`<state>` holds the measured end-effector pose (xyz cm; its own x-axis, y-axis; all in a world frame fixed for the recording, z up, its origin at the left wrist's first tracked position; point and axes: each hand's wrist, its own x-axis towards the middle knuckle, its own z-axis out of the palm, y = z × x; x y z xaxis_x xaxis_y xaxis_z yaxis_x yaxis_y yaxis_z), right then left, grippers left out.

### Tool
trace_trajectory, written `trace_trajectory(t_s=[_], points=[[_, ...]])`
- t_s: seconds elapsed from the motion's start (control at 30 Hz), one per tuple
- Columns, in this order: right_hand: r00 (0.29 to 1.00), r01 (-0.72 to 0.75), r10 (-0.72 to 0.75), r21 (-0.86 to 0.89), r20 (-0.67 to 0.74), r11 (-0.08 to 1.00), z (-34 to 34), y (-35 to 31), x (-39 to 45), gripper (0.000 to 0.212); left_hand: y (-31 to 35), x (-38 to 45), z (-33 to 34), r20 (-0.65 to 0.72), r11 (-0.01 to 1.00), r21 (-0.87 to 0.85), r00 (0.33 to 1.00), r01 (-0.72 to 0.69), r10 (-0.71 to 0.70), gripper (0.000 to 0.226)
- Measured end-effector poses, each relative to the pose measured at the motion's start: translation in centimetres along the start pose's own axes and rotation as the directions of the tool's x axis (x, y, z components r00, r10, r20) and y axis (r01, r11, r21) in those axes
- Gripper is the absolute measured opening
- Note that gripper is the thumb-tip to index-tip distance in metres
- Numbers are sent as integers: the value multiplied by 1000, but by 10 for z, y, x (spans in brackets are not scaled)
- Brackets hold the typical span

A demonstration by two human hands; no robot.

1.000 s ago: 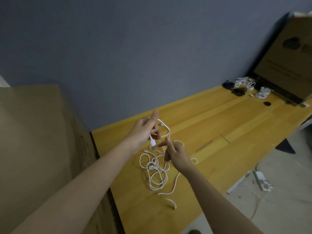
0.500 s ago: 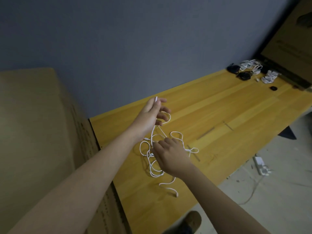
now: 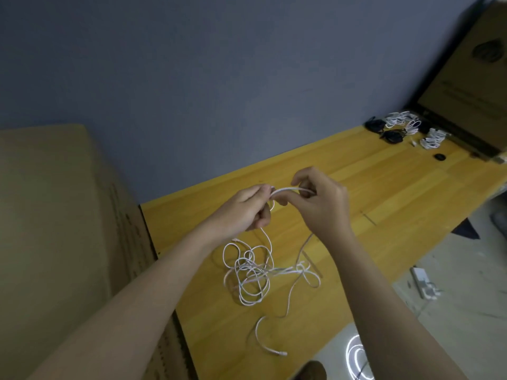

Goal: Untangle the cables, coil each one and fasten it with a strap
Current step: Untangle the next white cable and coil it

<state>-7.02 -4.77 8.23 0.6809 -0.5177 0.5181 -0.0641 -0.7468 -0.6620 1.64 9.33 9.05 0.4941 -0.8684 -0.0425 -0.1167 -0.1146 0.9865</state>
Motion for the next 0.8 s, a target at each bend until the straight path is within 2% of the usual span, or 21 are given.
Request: trace_trajectory(t_s=[0.1,0.2,0.27,0.33,0.4,0.53,0.6,0.67,0.73,0.8], points=[[998,9,-23,213,62,977,2,-14,10,20,5,2,-6,38,999,-7,998,43,-42,53],[990,-42,-6,341,137,939,11,-13,13,15,4,3,-15,96,991,-58,988,125,-119,50],[975,-177,103,405,197,897,24,2,9,11,3,2,-19,149,972,-181,981,153,-126,45],[932,-343,238,449,274,825,41,19,-5,25,1,1,-20,158,942,-299,981,154,-110,42],[889,-417,288,374,356,828,58,33,-28,34,0,1,-18,138,924,-357,986,138,-94,39],[813,-393,291,108,504,913,83,48,-74,24,-3,1,-14,74,937,-342,996,66,-44,30],[766,-328,284,-29,576,944,85,47,-86,26,-3,0,-14,-8,939,-341,999,44,-50,26],[730,-104,208,-195,651,975,84,44,-95,28,-4,-1,-12,-53,951,-309,998,28,-46,25],[801,262,-5,-343,599,902,82,42,-103,23,-9,-1,-11,-54,970,-244,998,1,-15,24],[816,479,-226,-405,531,779,77,34,-105,20,-14,1,-9,-61,986,-164,998,-18,9,24]])
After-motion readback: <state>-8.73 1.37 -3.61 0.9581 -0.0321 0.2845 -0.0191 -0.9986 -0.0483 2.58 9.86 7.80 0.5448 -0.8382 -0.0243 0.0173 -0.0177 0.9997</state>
